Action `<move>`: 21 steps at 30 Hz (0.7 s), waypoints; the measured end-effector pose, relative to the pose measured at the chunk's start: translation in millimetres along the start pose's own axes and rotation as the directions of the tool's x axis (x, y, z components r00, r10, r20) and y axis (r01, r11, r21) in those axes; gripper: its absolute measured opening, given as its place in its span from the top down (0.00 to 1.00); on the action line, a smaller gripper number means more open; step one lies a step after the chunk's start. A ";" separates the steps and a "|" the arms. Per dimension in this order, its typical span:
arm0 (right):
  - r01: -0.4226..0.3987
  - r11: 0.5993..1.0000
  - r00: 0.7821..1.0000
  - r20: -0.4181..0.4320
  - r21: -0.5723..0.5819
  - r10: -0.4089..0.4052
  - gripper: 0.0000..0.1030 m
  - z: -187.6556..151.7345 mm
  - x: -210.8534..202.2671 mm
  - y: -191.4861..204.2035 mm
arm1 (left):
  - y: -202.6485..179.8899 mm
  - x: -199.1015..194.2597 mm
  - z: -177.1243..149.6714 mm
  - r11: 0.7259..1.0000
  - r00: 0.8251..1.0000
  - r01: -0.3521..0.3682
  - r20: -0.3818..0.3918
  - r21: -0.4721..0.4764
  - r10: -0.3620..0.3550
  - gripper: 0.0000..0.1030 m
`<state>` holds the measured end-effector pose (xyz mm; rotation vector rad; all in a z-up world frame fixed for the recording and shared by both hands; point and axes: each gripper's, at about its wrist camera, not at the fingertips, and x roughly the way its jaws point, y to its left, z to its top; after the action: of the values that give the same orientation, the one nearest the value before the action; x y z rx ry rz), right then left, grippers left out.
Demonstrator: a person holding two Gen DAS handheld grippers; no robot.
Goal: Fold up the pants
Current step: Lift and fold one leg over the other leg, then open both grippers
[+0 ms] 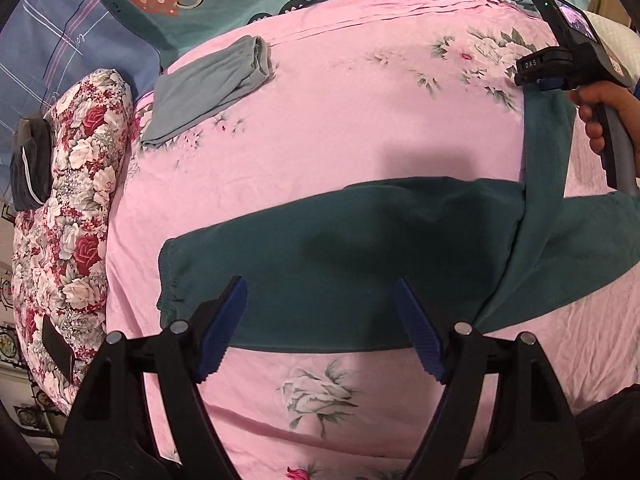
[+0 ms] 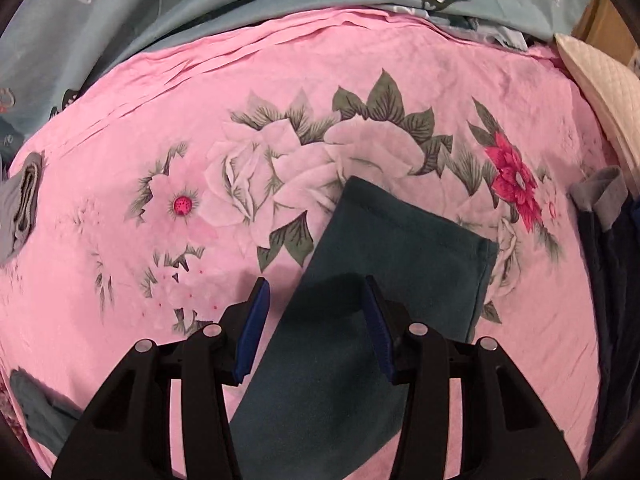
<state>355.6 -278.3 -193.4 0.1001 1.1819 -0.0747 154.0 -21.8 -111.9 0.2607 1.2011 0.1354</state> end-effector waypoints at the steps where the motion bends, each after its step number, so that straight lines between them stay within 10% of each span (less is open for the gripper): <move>1: 0.003 1.000 1.000 0.002 -0.014 -0.003 0.53 -0.5 0.2 1.2 | -1.1 -0.5 1.5 1.000 1.000 -0.003 -0.001 0.000 0.003 0.24; 7: 0.007 0.999 1.000 0.011 -0.035 -0.006 0.98 -4.9 -1.8 -4.9 | -5.2 -1.9 7.5 1.000 1.000 -0.004 -0.002 0.003 0.004 0.24; 13: -0.152 0.987 0.984 0.106 0.049 0.146 0.98 -5.6 -56.2 -39.8 | -16.8 4.8 9.3 0.997 0.999 0.034 0.004 0.069 -0.035 0.24; 21: -0.435 0.860 0.868 0.379 0.266 0.321 0.98 -108.5 -200.3 -159.5 | -60.1 15.6 -5.4 0.966 0.994 0.110 -0.017 0.234 -0.109 0.23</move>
<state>162.5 -422.8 -54.8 0.6132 0.7905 0.0558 152.5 -75.2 -144.1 0.3999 1.2333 -0.1038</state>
